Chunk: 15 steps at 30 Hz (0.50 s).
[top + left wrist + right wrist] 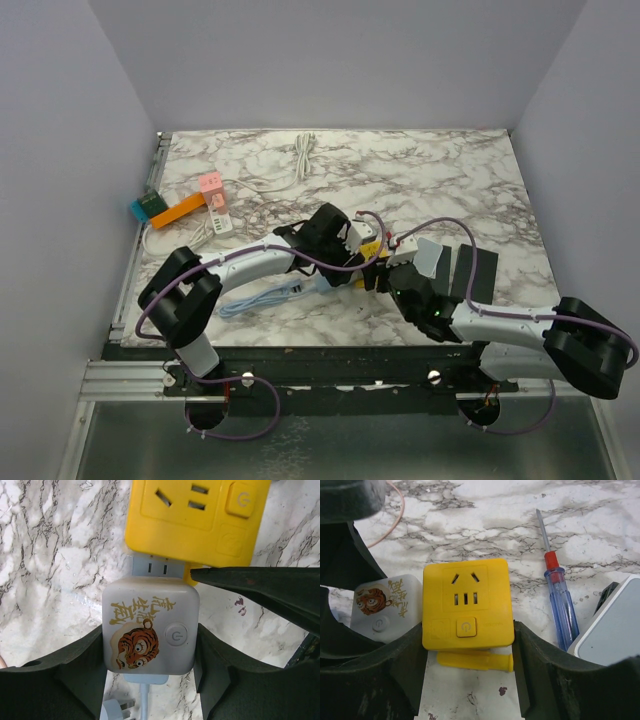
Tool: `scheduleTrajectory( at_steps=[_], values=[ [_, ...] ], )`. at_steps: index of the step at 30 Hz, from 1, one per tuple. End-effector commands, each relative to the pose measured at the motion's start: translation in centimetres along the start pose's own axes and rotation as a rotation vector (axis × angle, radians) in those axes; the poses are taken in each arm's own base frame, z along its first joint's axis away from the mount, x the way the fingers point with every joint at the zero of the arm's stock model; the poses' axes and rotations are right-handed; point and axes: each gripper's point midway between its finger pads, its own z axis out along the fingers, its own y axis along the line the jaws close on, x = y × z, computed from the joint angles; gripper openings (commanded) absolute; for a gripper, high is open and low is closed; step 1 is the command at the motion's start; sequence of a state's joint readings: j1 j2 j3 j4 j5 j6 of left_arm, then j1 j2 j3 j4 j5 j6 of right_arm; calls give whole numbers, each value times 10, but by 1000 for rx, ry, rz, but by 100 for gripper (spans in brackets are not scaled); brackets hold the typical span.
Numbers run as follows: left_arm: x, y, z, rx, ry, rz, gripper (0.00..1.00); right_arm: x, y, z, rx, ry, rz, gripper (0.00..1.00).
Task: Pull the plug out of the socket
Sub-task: Remove the plug from the socket.
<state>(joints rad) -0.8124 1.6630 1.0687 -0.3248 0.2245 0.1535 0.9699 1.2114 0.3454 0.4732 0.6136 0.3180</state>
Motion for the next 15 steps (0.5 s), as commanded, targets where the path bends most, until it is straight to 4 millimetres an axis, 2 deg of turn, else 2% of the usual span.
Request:
scheduleTrajectory(
  at_steps=[1,5,15],
  values=[
    [71,23,21,-118,217,-145,0,-14,-16,1,77,-56,68,1],
    [72,22,21,-118,220,-144,0,-11,-23,6,78,-36,95,1],
    [71,23,21,-123,222,-144,0,-19,-19,8,56,-46,98,1]
  ],
)
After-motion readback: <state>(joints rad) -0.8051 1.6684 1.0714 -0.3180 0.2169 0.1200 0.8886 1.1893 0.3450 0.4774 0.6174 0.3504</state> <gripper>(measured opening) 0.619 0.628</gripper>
